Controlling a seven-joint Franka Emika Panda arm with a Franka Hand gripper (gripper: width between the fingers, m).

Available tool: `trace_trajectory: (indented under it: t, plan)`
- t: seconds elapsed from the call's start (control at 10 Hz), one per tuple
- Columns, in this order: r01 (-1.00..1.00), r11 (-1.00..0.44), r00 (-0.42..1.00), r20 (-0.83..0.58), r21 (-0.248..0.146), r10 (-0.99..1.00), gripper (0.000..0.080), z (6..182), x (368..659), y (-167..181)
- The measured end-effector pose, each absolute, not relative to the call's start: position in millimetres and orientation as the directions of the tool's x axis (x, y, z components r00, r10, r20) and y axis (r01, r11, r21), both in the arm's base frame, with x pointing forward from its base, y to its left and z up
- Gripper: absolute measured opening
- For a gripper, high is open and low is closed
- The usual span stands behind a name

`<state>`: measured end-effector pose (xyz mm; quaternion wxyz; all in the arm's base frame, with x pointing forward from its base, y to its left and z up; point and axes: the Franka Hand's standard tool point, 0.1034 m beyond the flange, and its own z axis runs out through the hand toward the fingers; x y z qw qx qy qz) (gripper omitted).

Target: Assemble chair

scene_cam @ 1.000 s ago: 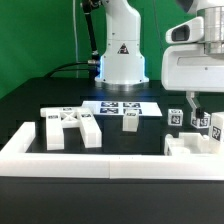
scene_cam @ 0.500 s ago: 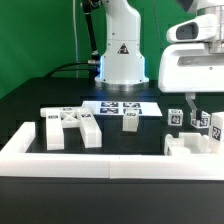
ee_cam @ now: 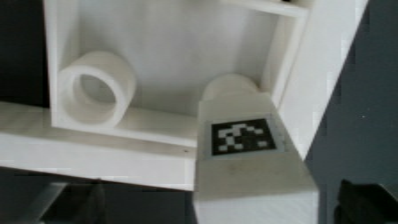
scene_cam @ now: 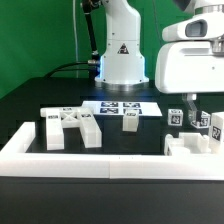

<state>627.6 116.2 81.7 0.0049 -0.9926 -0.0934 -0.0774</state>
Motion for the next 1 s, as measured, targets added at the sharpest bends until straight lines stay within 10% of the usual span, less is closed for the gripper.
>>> trace_trajectory:
  t: [0.3, 1.0]
  plan:
    - [0.161, -0.987, 0.975, 0.154, 0.001, 0.159, 0.0291, 81.6, 627.6, 116.1]
    - [-0.317, -0.945, 0.935, 0.139, -0.083, -0.326, 0.0291, 80.9, 628.2, 114.9]
